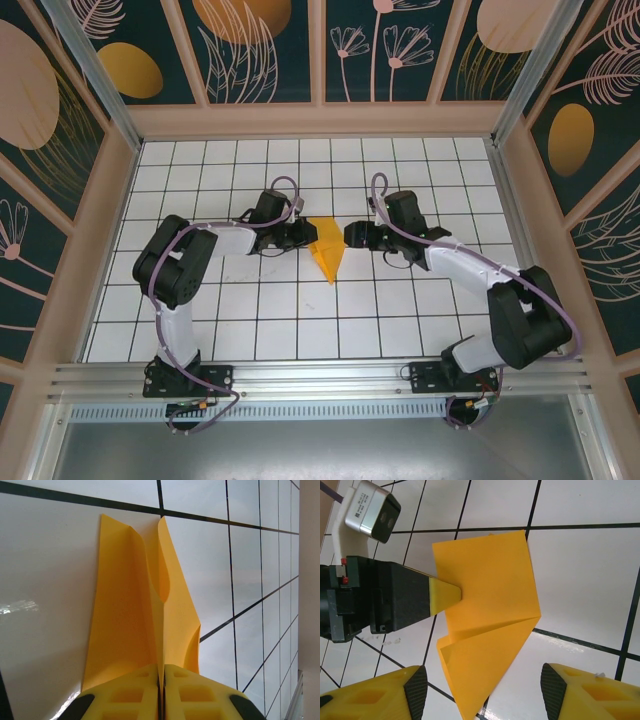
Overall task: Fold a paper plane with a square sheet of paper (fold left side to right side)
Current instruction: Fold the wing for the fifth time at the center of the table.
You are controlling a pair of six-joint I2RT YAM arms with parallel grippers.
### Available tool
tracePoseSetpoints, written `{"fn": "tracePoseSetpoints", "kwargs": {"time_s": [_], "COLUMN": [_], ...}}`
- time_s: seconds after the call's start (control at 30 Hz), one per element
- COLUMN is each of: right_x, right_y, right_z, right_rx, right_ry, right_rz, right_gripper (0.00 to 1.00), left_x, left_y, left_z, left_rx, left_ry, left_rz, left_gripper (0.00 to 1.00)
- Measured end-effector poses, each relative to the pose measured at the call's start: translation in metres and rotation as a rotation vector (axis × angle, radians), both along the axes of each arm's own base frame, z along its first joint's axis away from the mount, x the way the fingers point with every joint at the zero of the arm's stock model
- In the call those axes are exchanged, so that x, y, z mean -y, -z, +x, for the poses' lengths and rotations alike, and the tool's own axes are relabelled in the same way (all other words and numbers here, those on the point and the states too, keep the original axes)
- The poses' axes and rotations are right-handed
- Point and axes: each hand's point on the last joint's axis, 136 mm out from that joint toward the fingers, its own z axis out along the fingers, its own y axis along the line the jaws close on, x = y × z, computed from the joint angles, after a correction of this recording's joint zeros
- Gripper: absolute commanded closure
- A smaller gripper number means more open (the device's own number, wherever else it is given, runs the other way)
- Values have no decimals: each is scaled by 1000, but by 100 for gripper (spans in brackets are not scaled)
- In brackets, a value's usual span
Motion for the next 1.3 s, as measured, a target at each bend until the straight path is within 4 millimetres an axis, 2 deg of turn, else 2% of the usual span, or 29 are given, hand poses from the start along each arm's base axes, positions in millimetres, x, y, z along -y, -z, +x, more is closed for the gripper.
{"fn": "tracePoseSetpoints", "kwargs": {"time_s": [0.13,0.33,0.47,0.7,1.03,1.17,1.3], "right_x": [-5,-26,-43,-67,-82,-86,-89], "right_y": [4,13,28,59,59,70,77], "right_z": [-5,-12,-19,-37,-30,-37,-41], "right_rx": [-27,-84,-137,-242,-233,-262,-282], "right_ry": [-30,-102,-139,-188,-210,-224,-229], "right_rz": [19,92,121,121,133,123,115], "right_gripper": [38,50,57,61,66,70,70], "left_x": [-2,-13,-24,-24,-23,-24,-23], "left_y": [1,7,20,20,19,18,14], "left_z": [1,3,-3,-3,-3,-3,-3], "left_rx": [9,10,-19,-11,-11,-10,-1], "left_ry": [1,-9,-20,-6,-2,-1,8], "left_rz": [8,20,37,17,11,5,-3], "left_gripper": [89,87,85,83,81,76,66]}}
